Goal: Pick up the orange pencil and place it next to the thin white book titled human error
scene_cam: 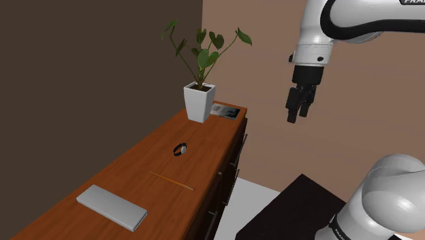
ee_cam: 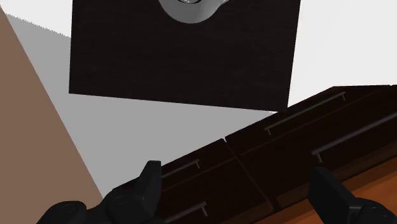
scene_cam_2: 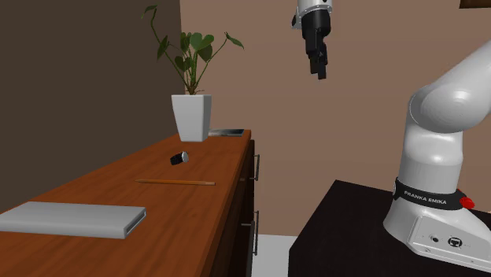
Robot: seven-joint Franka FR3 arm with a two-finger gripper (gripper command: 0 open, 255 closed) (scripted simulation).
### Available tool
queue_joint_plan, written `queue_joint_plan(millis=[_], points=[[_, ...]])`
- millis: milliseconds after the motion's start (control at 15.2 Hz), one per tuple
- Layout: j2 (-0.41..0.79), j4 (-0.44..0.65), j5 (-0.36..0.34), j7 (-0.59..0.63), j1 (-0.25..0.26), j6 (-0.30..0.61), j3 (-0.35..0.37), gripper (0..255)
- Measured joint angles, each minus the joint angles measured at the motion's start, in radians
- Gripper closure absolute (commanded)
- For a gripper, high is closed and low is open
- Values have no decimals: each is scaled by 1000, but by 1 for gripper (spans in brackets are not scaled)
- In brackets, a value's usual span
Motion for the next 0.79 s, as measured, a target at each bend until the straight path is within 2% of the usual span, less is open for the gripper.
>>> queue_joint_plan(millis=[198, 792], points=[[20, 3, 7, 10, 12, 26, 25, 0], [211, 24, 27, 94, 81, 256, 211, 0]])
